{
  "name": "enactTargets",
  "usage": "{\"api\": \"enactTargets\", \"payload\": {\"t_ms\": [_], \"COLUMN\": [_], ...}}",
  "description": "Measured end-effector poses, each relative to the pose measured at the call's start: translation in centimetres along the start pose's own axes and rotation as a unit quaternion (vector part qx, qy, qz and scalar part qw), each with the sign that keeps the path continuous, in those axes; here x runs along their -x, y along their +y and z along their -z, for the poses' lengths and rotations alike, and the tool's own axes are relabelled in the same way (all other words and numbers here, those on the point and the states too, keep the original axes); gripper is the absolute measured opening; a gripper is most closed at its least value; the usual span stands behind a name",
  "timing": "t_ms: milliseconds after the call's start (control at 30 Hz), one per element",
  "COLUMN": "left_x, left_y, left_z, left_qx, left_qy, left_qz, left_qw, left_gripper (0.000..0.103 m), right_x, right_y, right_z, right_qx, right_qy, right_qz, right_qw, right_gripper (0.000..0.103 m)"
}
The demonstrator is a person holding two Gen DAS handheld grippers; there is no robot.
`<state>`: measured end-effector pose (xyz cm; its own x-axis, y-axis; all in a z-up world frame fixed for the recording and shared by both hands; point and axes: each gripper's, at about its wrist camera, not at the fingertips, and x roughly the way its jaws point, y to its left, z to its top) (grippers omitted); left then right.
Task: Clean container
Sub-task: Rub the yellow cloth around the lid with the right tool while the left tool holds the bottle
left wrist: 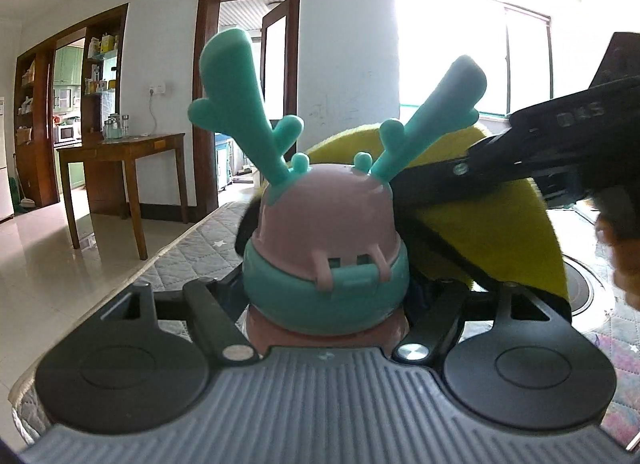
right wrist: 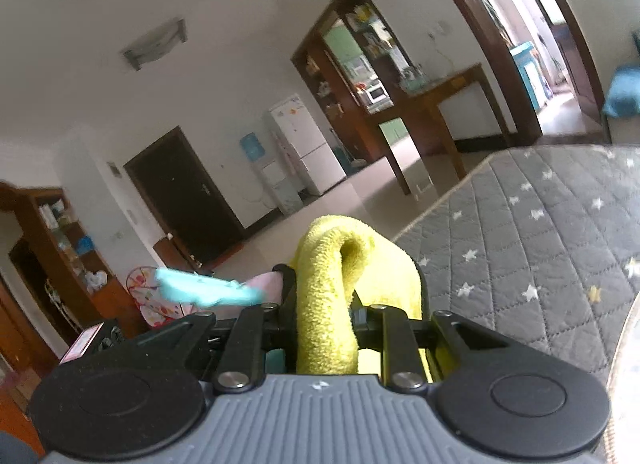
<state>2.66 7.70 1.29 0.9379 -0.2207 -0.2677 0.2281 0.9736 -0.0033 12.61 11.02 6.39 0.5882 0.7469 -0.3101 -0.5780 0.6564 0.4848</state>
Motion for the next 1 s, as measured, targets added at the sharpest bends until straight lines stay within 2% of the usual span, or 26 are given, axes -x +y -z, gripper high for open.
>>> {"api": "enactTargets", "payload": {"t_ms": [233,400,533,633,767,1000], "left_x": [0.1,0.2,0.3,0.4,0.4,0.6], "left_y": [-0.4,-0.5,-0.4,-0.7,-1.0,-0.7], "left_z": [-0.1,-0.1,-0.1,0.0,0.1,0.0], "left_qx": [-0.006,-0.004,0.002,-0.003,-0.009,0.004], "left_qy": [0.001,0.004,0.005,0.004,0.003,0.006], "left_qz": [-0.004,-0.007,-0.01,-0.011,-0.013,-0.015], "left_qw": [1.0,1.0,0.9999,0.9999,0.9999,0.9999], "left_gripper": [0.074,0.074,0.074,0.074,0.074,0.074], "right_x": [0.8,1.7,1.4,1.0,0.8,1.0], "right_y": [1.5,2.5,2.8,2.5,2.8,0.3], "right_z": [0.5,0.1,0.0,0.3,1.0,1.0], "right_qx": [0.037,0.025,0.027,0.022,0.051,-0.001], "right_qy": [0.012,-0.006,-0.007,0.005,0.015,0.005], "right_qz": [-0.003,-0.03,-0.029,-0.019,0.015,0.036], "right_qw": [0.999,0.999,0.999,1.0,0.998,0.999], "right_gripper": [0.021,0.021,0.021,0.021,0.021,0.021]}}
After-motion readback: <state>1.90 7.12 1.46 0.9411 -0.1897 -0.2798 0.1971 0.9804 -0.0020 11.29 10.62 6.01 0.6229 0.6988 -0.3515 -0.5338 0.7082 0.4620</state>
